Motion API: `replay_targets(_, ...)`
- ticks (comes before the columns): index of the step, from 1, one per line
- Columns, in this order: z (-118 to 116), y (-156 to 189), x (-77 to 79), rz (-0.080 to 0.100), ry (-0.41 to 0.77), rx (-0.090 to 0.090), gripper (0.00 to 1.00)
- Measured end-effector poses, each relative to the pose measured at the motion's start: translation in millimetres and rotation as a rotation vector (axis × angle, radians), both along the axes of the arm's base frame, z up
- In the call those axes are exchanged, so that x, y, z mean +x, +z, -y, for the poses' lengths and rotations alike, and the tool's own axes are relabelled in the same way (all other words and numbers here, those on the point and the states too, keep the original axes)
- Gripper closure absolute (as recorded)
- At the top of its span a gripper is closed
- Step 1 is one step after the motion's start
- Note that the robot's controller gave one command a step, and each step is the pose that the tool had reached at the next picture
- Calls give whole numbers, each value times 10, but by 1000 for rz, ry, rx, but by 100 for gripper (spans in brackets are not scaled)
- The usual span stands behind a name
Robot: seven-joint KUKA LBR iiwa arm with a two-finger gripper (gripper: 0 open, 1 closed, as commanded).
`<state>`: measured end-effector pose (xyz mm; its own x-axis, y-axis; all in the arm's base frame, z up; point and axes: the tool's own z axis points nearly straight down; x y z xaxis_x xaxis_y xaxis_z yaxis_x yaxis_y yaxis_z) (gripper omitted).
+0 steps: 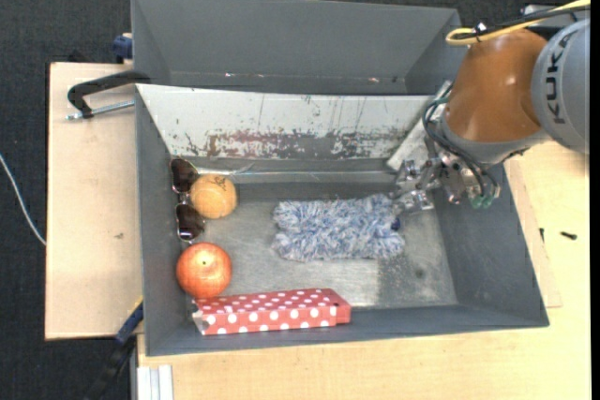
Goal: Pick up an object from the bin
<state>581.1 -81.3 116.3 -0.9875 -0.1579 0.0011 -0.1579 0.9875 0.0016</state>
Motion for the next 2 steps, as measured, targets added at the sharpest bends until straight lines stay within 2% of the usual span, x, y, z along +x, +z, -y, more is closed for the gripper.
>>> replay_targets(1,-36,592,23,11,5,-1,100)
replay_targets(2,-23,692,8,9,7,-1,100)
